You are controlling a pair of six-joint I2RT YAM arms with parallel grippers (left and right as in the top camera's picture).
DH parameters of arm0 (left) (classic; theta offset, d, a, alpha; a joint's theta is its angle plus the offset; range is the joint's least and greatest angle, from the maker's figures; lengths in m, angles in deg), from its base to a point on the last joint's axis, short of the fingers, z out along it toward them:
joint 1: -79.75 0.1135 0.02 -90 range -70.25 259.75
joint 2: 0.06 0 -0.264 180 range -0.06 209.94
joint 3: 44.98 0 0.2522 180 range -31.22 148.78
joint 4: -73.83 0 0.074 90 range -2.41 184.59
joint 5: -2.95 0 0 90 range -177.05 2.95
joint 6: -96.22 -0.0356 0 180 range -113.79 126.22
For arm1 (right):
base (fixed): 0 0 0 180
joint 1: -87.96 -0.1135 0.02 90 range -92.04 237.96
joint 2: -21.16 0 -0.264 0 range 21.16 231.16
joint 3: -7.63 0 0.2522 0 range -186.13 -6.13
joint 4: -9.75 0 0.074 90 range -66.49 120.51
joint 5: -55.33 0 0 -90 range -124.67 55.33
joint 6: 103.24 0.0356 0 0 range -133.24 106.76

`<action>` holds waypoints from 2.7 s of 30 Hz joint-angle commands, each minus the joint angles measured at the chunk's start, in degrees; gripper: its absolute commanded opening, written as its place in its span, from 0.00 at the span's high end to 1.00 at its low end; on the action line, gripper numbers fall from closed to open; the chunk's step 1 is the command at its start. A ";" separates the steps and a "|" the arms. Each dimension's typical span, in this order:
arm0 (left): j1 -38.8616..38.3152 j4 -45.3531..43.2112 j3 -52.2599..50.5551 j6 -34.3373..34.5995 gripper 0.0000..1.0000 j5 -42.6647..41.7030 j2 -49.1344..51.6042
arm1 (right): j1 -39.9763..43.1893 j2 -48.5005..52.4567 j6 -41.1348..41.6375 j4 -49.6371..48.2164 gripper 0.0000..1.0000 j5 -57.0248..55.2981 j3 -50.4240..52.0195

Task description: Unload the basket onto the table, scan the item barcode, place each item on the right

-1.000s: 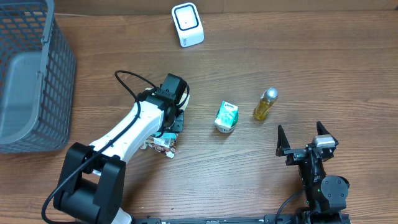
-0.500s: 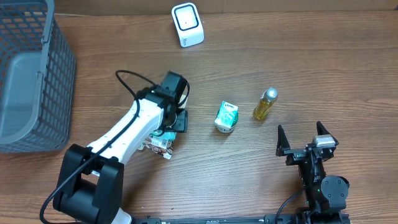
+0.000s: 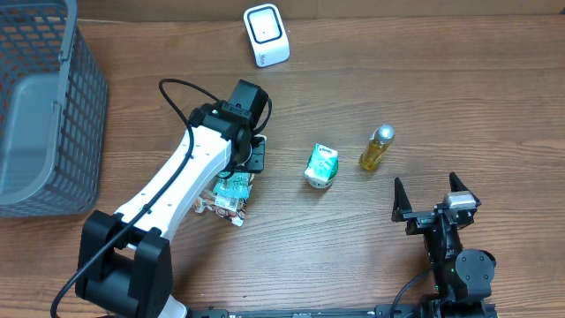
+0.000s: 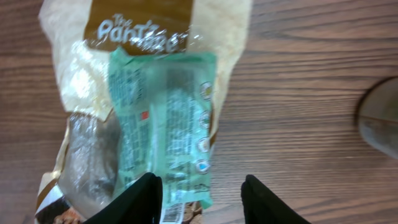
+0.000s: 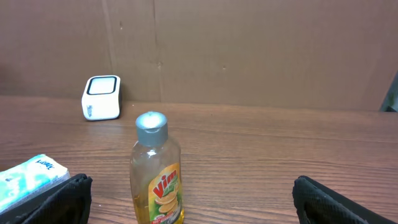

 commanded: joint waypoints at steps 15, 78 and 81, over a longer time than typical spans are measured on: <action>-0.02 -0.76 -6.97 9.11 0.55 10.03 0.15 | -0.42 -0.48 -0.07 -0.35 0.00 -0.07 0.61; -0.20 1.77 -2.64 3.69 0.33 4.20 9.88 | -0.42 -0.48 -0.07 -0.35 0.00 -0.07 0.61; -0.20 3.82 0.81 3.69 0.28 4.20 7.41 | -0.42 -0.48 -0.07 -0.35 0.00 -0.07 0.61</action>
